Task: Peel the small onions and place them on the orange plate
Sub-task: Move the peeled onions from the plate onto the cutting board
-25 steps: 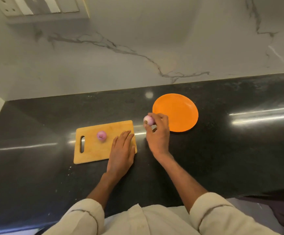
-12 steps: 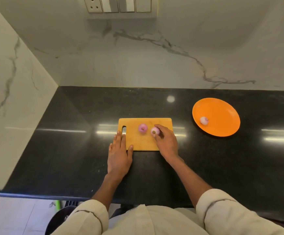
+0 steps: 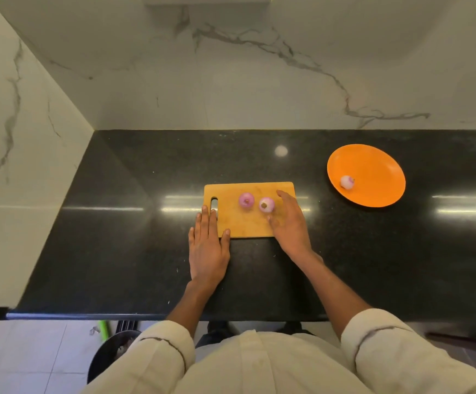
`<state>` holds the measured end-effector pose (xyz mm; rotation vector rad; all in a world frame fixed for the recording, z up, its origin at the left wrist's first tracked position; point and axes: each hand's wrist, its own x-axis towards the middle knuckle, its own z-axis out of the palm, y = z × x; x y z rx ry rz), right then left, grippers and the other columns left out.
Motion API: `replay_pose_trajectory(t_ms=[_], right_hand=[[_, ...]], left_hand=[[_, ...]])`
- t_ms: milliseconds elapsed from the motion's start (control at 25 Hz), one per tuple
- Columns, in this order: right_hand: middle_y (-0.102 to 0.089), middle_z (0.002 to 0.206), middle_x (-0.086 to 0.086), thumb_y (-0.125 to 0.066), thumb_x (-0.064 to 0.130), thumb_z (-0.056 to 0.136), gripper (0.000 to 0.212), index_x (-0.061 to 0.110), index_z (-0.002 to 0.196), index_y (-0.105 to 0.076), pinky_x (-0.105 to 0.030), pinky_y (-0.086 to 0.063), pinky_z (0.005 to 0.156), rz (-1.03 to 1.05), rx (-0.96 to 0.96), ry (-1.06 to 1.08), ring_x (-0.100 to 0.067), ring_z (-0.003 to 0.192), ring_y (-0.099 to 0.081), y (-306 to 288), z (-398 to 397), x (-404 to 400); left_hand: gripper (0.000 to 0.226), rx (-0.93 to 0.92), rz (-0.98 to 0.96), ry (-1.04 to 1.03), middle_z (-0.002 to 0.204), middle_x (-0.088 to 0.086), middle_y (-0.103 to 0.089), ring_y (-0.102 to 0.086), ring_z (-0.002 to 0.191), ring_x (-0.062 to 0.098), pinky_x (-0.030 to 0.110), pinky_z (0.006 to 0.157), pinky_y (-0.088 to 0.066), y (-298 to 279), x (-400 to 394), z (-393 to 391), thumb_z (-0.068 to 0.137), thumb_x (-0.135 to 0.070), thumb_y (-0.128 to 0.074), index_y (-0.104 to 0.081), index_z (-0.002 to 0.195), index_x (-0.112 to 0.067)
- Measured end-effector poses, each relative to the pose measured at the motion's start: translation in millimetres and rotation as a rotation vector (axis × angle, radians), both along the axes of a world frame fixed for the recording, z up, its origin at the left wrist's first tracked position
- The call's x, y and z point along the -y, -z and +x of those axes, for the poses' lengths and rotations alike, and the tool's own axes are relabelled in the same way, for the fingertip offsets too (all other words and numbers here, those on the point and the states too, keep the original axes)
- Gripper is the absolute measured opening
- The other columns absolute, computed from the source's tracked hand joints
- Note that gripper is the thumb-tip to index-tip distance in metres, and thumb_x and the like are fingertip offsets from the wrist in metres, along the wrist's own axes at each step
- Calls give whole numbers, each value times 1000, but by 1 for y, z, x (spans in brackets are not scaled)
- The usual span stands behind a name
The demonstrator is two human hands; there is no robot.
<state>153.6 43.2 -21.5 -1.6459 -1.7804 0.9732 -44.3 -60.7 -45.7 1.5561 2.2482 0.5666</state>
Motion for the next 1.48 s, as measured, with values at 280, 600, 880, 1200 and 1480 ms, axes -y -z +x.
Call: replay_pose_trajectory(t_ms=[280,600,880,1200,1480], right_hand=[[-63,132,8,-64,6,102,40,23,138,-61,-37,-56,105,111,-125,291,-5,121,-58,-25,49,6],[-66,130,2,-65,6,101,33,18,132,-67,-37,-54,103,228,-112,377,-11,120,-61,-49,120,-47],[-56,149,-4,-63,11,102,49,19,149,-54,-37,-46,106,9,149,183,-25,134,-54,-33,157,-106],[-64,139,-7,-59,11,105,39,20,142,-64,-41,-42,106,28,290,-24,-31,124,-57,-12,175,-140],[-61,123,5,-78,19,94,41,23,133,-66,-10,-44,80,104,-170,344,-7,106,-57,-29,144,-85]], left_hand=[[52,31,238,177,174,1,-31,-19,164,16,47,135,-15,-27,-28,47,113,-28,-46,-38,164,-18],[69,-273,40,498,179,9,-13,-12,166,26,46,134,-8,-46,-135,145,111,-43,-42,-20,170,-13],[88,-445,-268,572,180,12,3,1,167,28,50,134,0,-20,-178,198,108,-67,-27,-5,171,-9],[88,-405,-265,568,177,7,21,16,165,23,45,134,3,-4,-172,198,107,-71,-9,10,170,-13],[72,-226,-96,500,180,9,0,-3,167,26,47,133,-11,-18,-161,194,112,-55,-34,-22,167,-11]])
